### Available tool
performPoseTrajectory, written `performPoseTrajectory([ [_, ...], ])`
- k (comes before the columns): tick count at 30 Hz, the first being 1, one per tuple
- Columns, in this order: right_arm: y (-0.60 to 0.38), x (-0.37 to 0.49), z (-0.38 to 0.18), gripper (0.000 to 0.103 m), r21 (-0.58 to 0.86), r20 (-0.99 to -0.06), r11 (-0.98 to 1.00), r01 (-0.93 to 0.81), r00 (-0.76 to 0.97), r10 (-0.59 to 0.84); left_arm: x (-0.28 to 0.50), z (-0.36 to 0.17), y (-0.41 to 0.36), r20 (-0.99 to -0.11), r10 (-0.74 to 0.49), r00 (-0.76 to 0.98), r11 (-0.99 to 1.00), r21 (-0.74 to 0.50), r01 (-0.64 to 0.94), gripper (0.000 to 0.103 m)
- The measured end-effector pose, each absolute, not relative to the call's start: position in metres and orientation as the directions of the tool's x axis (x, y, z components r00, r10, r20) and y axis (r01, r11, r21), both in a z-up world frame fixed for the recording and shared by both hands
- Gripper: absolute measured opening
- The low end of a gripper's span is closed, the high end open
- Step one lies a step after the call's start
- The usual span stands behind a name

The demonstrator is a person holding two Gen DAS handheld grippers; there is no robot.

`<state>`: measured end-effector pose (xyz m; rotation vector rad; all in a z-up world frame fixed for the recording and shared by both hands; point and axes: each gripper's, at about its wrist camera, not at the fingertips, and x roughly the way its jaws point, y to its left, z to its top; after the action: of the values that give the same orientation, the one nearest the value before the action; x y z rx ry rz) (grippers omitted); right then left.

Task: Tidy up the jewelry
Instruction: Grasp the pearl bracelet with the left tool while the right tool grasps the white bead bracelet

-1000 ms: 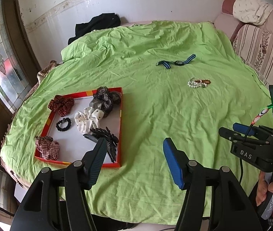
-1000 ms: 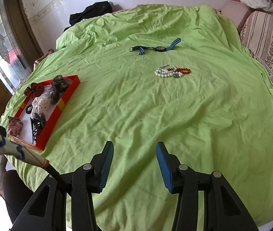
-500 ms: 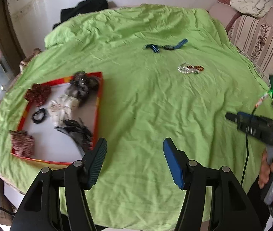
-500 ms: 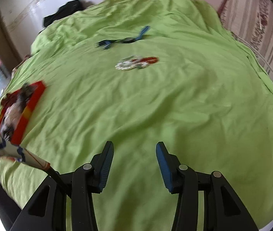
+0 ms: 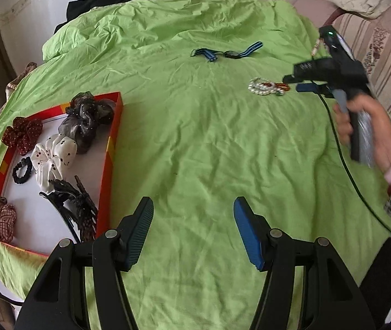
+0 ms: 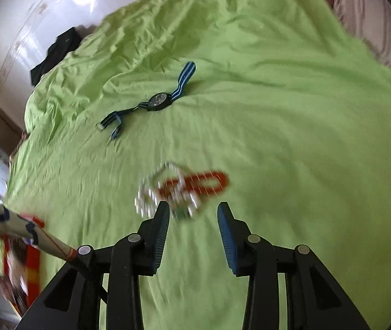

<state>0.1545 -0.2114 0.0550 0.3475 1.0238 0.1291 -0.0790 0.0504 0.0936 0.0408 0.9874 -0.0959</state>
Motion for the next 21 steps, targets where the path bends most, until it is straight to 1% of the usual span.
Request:
performPoseTrajectory([
  [2, -0.207, 0.173, 0.041, 0.040, 0.367, -0.819, 0.927, 0.080, 0.500, 0.281, -0.074, 0.089, 0.055, -0.837, -0.062, 0.544, 0.996, -0.014, 0.091, 0.060],
  [4, -0.201, 0.183, 0.029, 0.036, 0.395, -0.822, 0.913, 0.097, 0.480, 0.305, -0.072, 0.086, 0.057, -0.839, -0.058, 0.541, 0.996, -0.012, 0.088, 0.060],
  [5, -0.196, 0.184, 0.027, 0.026, 0.406, -0.819, 0.909, 0.096, 0.479, 0.316, -0.070, 0.084, 0.058, -0.841, -0.053, 0.539, 0.996, -0.008, 0.085, 0.060],
  [6, -0.191, 0.183, 0.025, 0.009, 0.434, -0.811, 0.898, 0.075, 0.466, 0.353, -0.069, 0.082, 0.060, -0.842, -0.049, 0.537, 0.997, -0.007, 0.081, 0.060],
  [7, -0.185, 0.181, 0.022, 0.007, 0.501, -0.793, 0.864, 0.045, 0.425, 0.437, -0.068, 0.080, 0.061, -0.845, -0.047, 0.532, 0.997, -0.009, 0.074, 0.060],
  [8, -0.177, 0.173, 0.020, 0.007, 0.575, -0.761, 0.818, 0.019, 0.379, 0.526, -0.067, 0.079, 0.062, -0.848, -0.046, 0.528, 0.998, -0.011, 0.069, 0.060],
  [11, -0.152, 0.132, 0.031, 0.007, 0.678, -0.680, 0.727, -0.105, 0.286, 0.675, -0.068, 0.077, 0.066, -0.855, -0.050, 0.517, 0.998, -0.023, 0.058, 0.060],
  [13, -0.143, 0.096, 0.040, 0.007, 0.715, -0.642, 0.680, -0.162, 0.232, 0.730, -0.071, 0.080, 0.067, -0.851, -0.053, 0.522, 0.998, -0.026, 0.058, 0.060],
  [15, -0.145, 0.069, 0.045, 0.007, 0.710, -0.644, 0.679, -0.186, 0.220, 0.733, -0.076, 0.084, 0.066, -0.848, -0.060, 0.527, 0.998, -0.033, 0.061, 0.060],
  [16, -0.148, 0.056, 0.048, 0.007, 0.691, -0.660, 0.697, -0.192, 0.226, 0.717, -0.078, 0.086, 0.066, -0.847, -0.067, 0.528, 0.997, -0.040, 0.062, 0.060],
  [19, -0.162, 0.029, 0.057, 0.008, 0.566, -0.747, 0.800, -0.200, 0.286, 0.600, -0.082, 0.089, 0.065, -0.847, -0.084, 0.525, 0.996, -0.061, 0.061, 0.060],
  [21, -0.177, 0.025, 0.062, 0.017, 0.523, -0.771, 0.837, -0.162, 0.329, 0.546, -0.083, 0.091, 0.064, -0.850, -0.099, 0.517, 0.995, -0.082, 0.057, 0.060],
])
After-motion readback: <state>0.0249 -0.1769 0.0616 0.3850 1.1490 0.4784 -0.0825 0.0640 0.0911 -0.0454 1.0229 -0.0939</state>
